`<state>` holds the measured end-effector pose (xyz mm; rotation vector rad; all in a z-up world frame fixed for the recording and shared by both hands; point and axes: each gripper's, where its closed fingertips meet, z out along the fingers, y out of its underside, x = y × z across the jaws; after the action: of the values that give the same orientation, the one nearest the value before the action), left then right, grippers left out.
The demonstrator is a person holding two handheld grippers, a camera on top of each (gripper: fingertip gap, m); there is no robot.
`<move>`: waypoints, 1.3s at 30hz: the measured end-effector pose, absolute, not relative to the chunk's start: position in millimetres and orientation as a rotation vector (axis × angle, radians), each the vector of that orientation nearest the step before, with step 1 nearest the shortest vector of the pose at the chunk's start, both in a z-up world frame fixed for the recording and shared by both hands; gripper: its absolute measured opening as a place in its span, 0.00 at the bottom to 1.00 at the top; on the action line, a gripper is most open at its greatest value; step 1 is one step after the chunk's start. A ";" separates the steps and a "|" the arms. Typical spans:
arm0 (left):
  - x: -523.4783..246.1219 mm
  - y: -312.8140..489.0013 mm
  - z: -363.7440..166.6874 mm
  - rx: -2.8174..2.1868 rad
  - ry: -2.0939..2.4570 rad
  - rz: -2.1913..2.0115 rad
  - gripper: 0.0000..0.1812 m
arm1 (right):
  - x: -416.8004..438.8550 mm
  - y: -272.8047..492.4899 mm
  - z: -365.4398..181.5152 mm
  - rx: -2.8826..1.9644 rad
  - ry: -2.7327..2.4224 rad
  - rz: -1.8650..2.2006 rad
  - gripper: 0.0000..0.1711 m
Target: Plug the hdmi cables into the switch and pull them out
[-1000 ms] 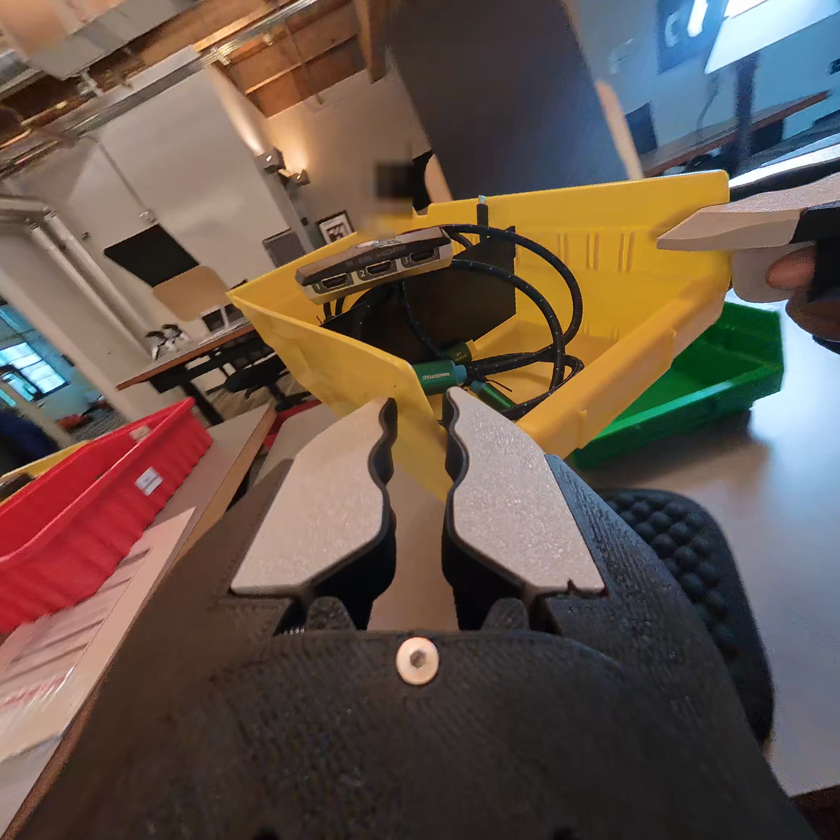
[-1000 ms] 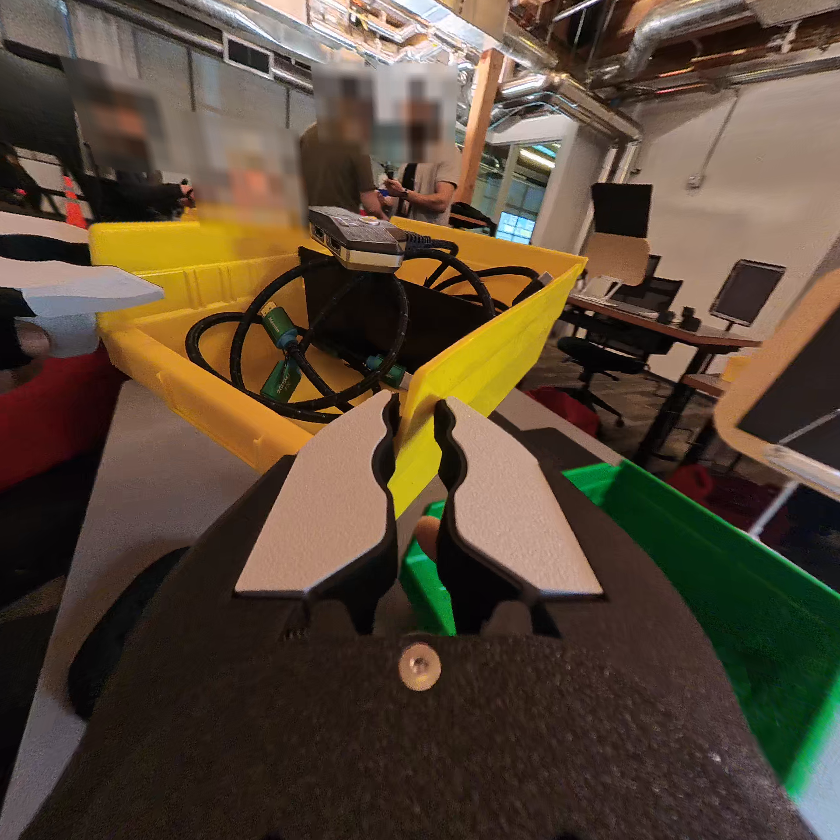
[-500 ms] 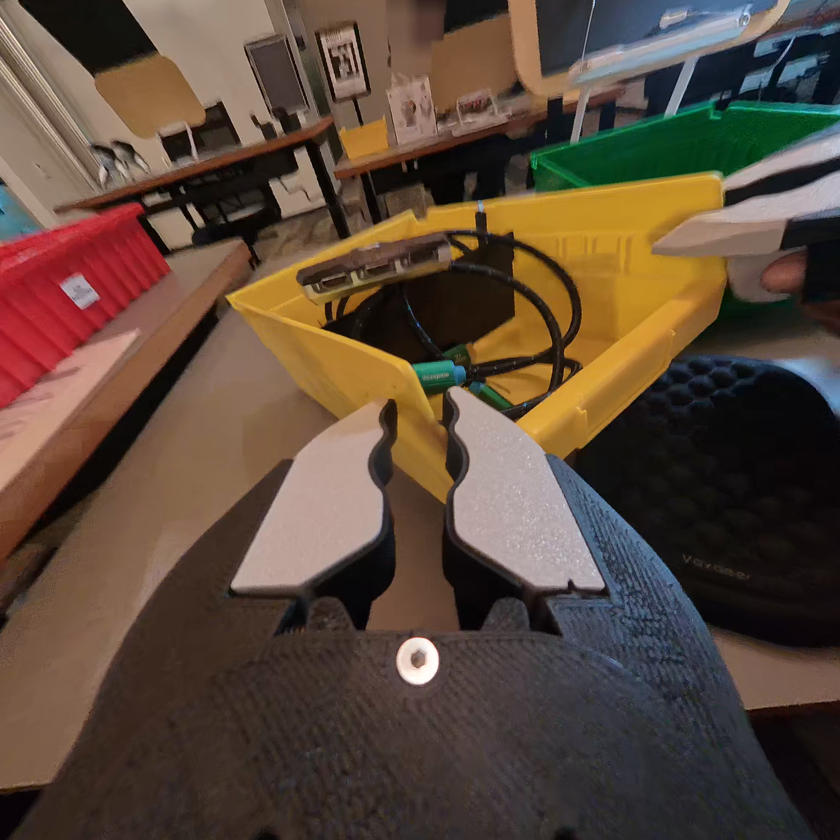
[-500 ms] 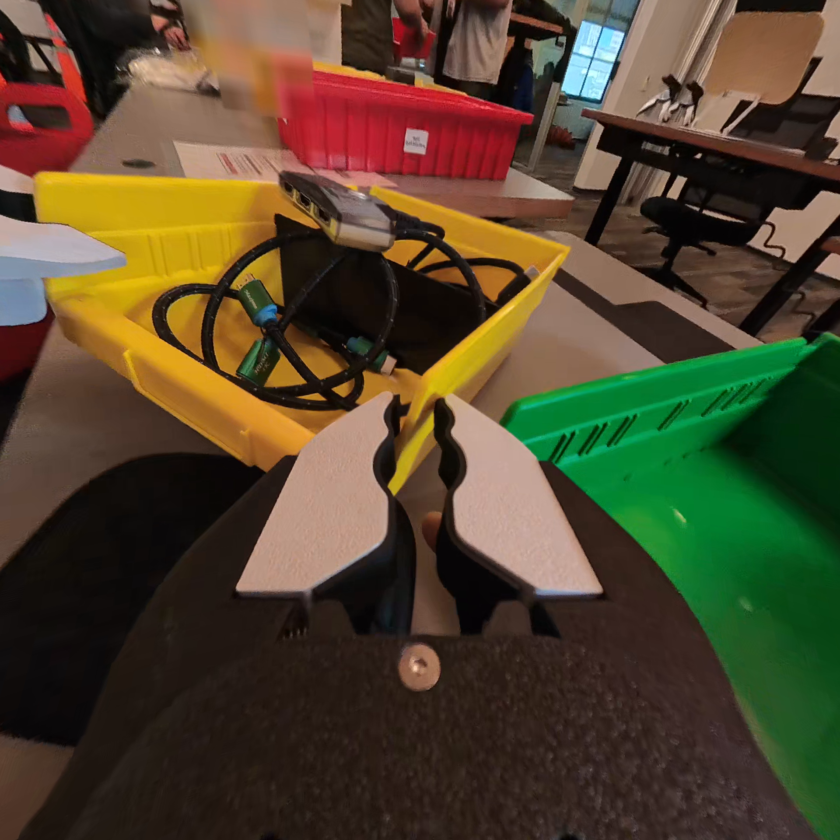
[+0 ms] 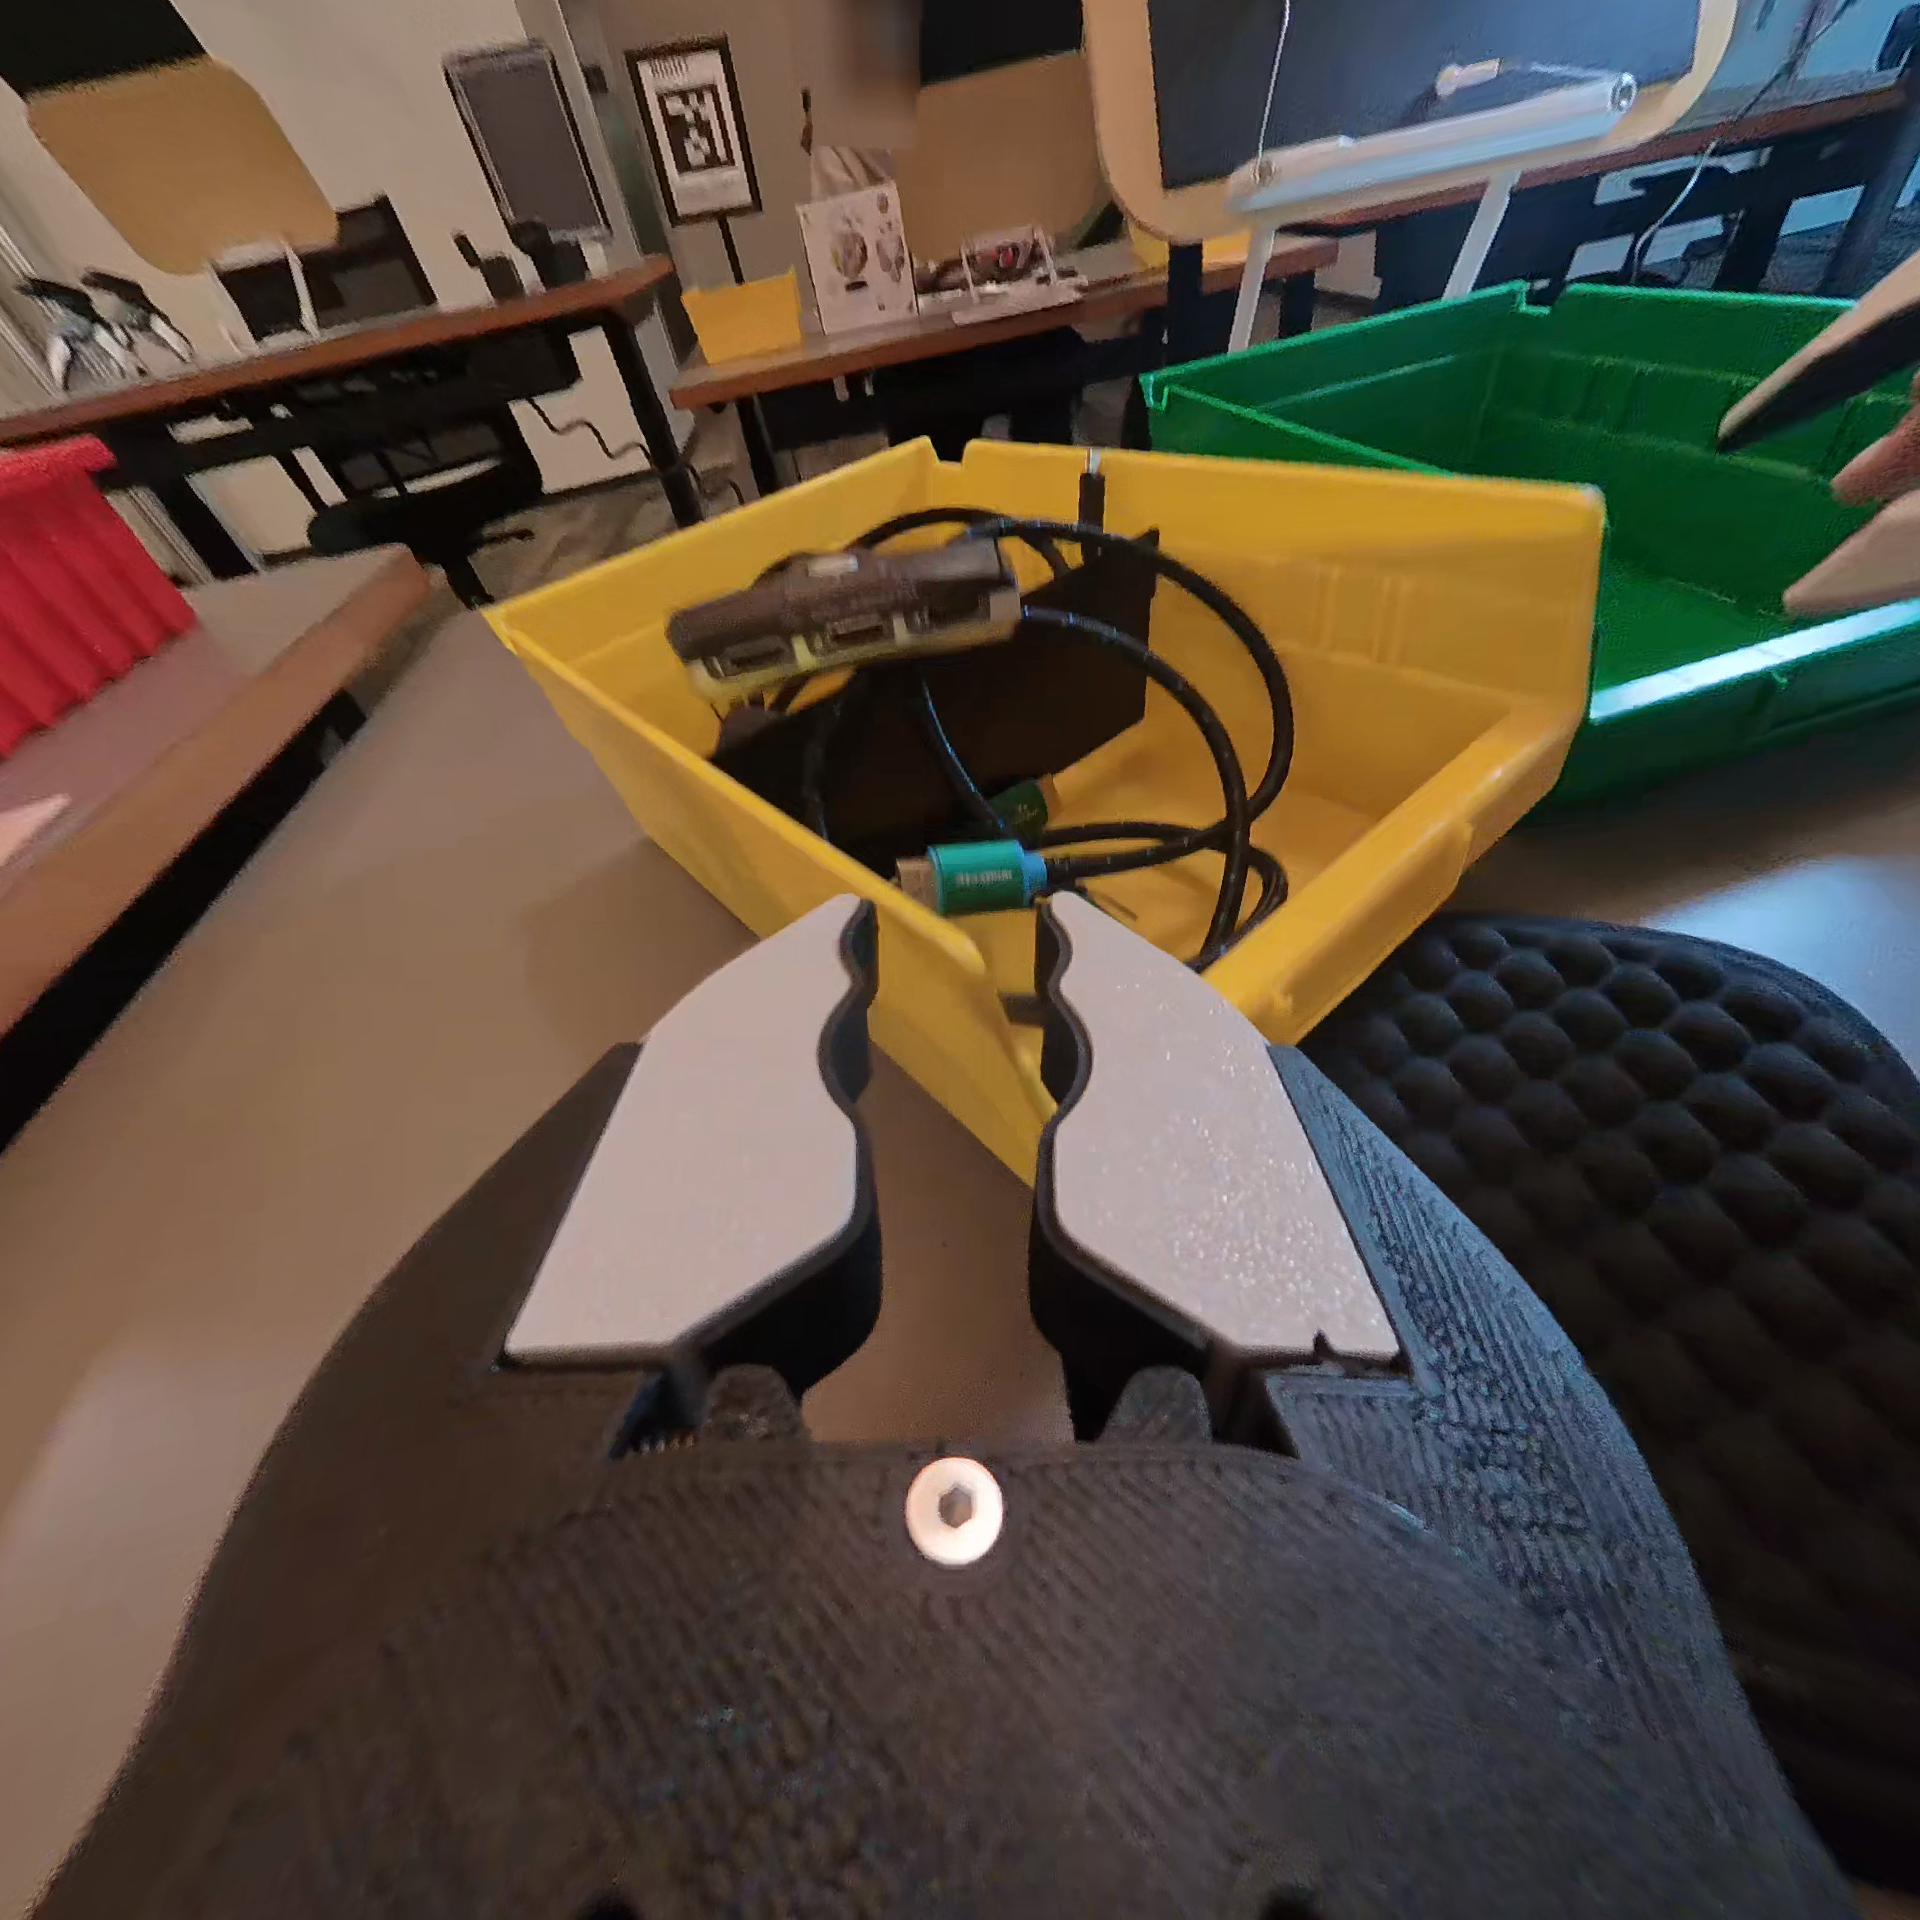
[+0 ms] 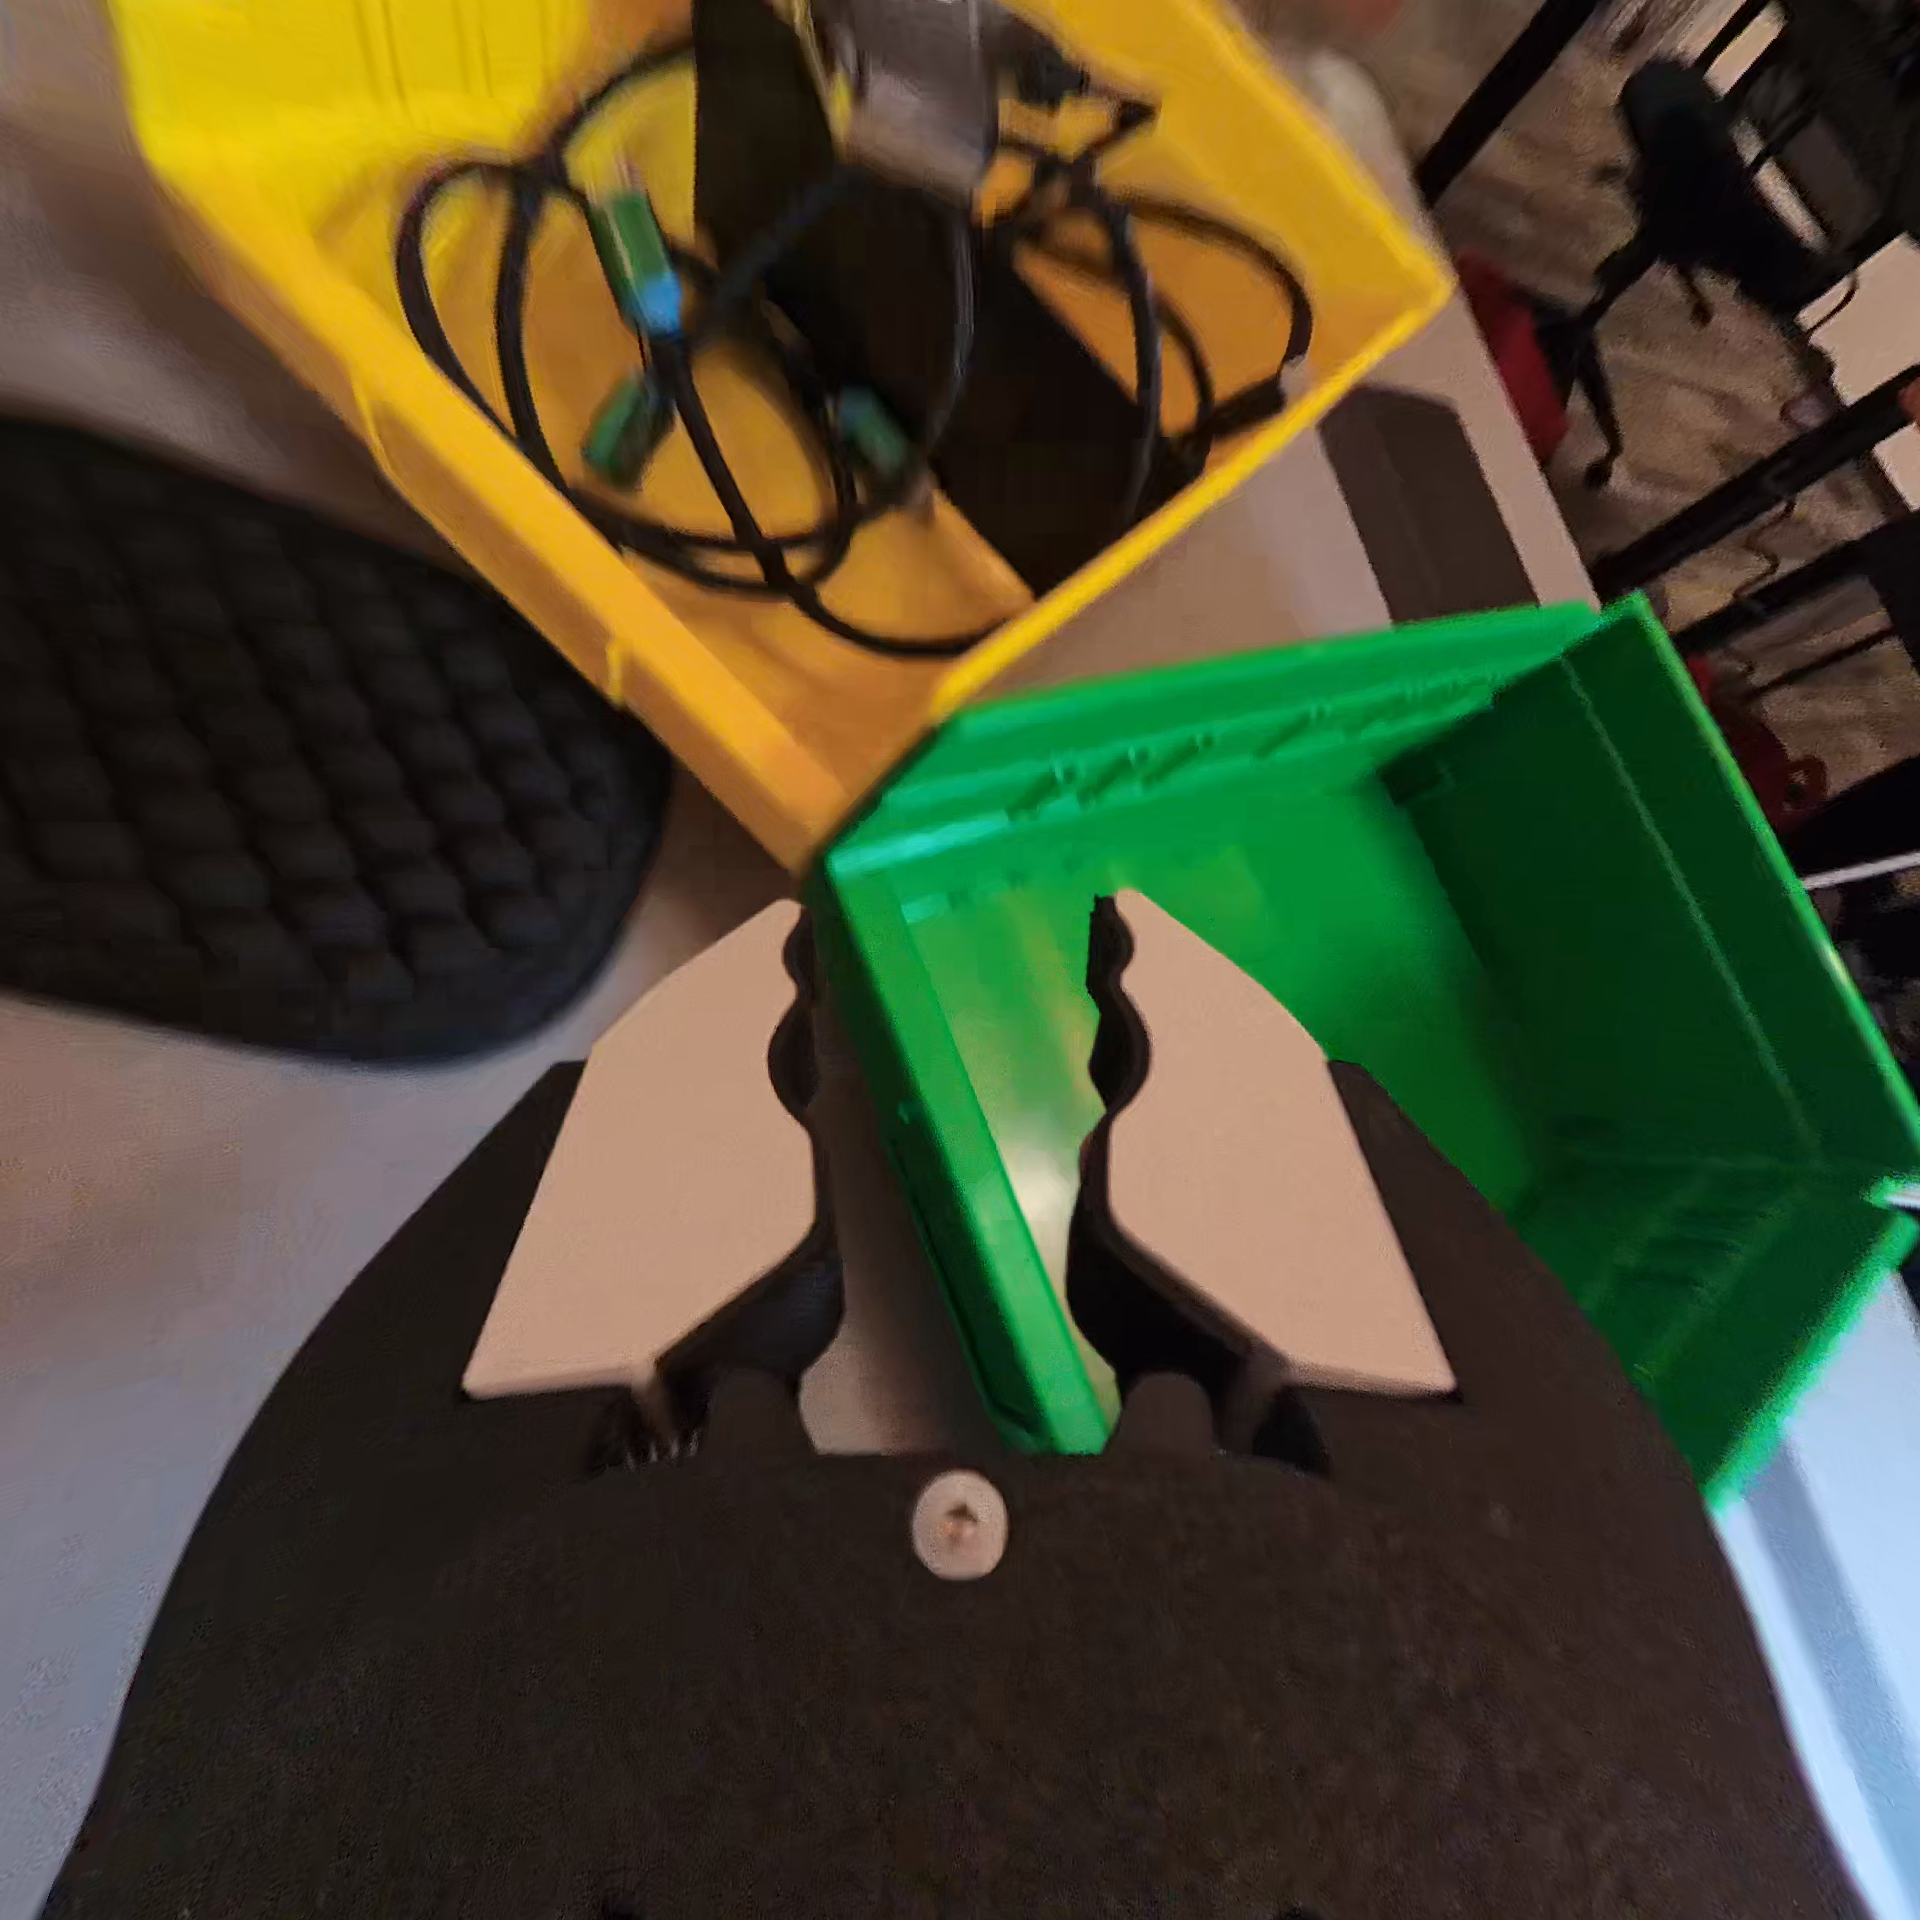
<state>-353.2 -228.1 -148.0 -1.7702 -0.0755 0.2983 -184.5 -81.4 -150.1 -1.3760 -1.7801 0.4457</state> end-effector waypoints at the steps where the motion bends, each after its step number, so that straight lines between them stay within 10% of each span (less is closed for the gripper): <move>1: -354.3 -229.7 -144.9 -1.777 -0.065 0.319 0.17 | -177.7 -72.0 -157.8 -1.385 -1.835 0.370 0.31; 7: -354.3 -241.5 -129.9 -1.796 -0.002 0.413 0.21 | -149.0 -34.8 -214.4 -1.480 -2.085 0.123 0.38; 10: -350.8 -243.0 -128.0 -1.795 0.013 0.404 0.21 | -147.3 -41.3 -232.0 -1.535 -2.149 0.214 0.24; 39: -287.5 -170.8 -203.5 -2.183 0.594 0.457 0.22 | 97.7 43.2 -230.4 -1.554 -2.061 -0.261 0.17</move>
<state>-287.5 -170.8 -203.5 -2.1831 0.5944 0.4566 97.7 43.2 -230.4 -1.5536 -2.0606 -0.2611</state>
